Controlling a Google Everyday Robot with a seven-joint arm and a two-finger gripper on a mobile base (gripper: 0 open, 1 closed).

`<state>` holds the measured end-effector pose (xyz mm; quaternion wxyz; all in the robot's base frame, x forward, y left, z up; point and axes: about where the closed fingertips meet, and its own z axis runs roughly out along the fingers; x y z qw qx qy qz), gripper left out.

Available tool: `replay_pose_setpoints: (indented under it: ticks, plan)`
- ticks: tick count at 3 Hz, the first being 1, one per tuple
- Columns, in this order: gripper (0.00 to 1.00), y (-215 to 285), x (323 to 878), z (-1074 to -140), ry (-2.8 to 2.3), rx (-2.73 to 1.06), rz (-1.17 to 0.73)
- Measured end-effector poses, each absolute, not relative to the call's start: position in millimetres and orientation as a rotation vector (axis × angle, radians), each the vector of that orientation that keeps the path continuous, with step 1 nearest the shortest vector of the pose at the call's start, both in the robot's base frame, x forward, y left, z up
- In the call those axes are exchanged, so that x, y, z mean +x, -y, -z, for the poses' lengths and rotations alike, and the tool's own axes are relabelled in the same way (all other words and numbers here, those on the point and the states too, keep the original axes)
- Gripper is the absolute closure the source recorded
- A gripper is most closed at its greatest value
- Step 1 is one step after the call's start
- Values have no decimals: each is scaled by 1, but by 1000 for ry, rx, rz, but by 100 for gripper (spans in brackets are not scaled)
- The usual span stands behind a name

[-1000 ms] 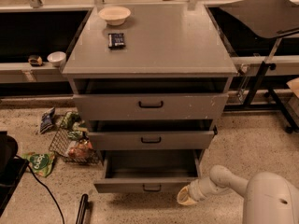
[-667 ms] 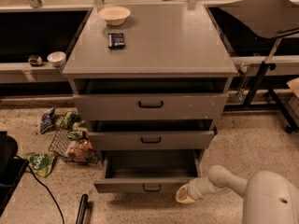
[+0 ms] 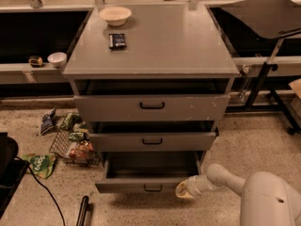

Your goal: Close bottom drawer

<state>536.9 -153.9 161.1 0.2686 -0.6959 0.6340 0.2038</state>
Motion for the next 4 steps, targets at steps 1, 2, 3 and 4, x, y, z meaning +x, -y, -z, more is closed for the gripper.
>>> replay_pose_setpoints:
  ticks: [1,2,3,4]
  plan:
    - [82,155,548,-160,-1698,-1870,-534]
    - [58,159,558,-160,-1693,-1863,-515]
    - [35,168,577,-163,-1688,-1848,-482]
    - [12,176,591,-164,-1677,-1821,-475]
